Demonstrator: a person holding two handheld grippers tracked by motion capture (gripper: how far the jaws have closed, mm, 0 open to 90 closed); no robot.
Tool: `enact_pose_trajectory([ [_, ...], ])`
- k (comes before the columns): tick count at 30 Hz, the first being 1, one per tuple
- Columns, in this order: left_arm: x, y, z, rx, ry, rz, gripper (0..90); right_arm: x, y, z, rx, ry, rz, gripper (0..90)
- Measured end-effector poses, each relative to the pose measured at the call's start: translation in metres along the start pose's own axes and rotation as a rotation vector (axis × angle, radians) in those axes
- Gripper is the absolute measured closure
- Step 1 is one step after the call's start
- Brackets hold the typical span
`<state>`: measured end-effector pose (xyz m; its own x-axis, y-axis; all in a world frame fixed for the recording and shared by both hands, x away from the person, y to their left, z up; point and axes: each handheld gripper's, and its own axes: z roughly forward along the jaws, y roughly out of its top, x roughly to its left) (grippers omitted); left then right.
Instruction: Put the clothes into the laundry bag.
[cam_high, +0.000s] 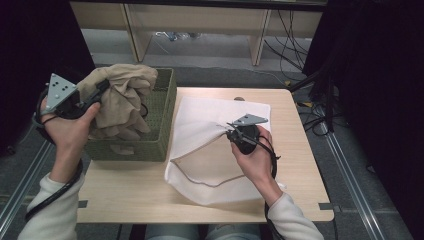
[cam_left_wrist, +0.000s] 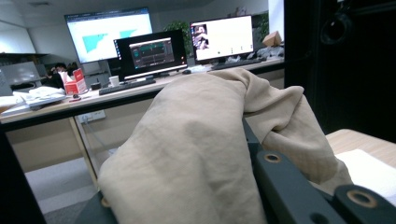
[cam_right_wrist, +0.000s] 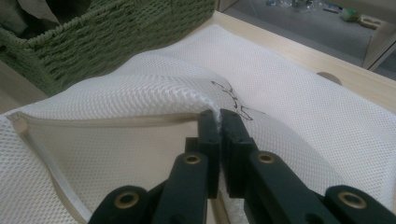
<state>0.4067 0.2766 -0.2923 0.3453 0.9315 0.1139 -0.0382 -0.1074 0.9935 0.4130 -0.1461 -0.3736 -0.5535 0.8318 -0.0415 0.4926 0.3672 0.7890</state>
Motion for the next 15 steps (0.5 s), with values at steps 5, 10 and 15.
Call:
enact_pose_trajectory([
  [5, -0.005, 0.009, -0.012, -0.021, -0.029, -0.025, 82.3, -0.002, 0.001, 0.0, -0.013, -0.012, -0.04, 88.6],
  [10, -0.011, 0.014, -0.024, -0.03, -0.05, -0.01, 82.3, -0.002, 0.001, -0.001, -0.011, -0.015, -0.038, 88.6],
  [15, -0.015, 0.017, -0.032, -0.04, -0.059, -0.002, 82.2, -0.002, 0.001, -0.001, -0.013, -0.015, -0.041, 88.6],
])
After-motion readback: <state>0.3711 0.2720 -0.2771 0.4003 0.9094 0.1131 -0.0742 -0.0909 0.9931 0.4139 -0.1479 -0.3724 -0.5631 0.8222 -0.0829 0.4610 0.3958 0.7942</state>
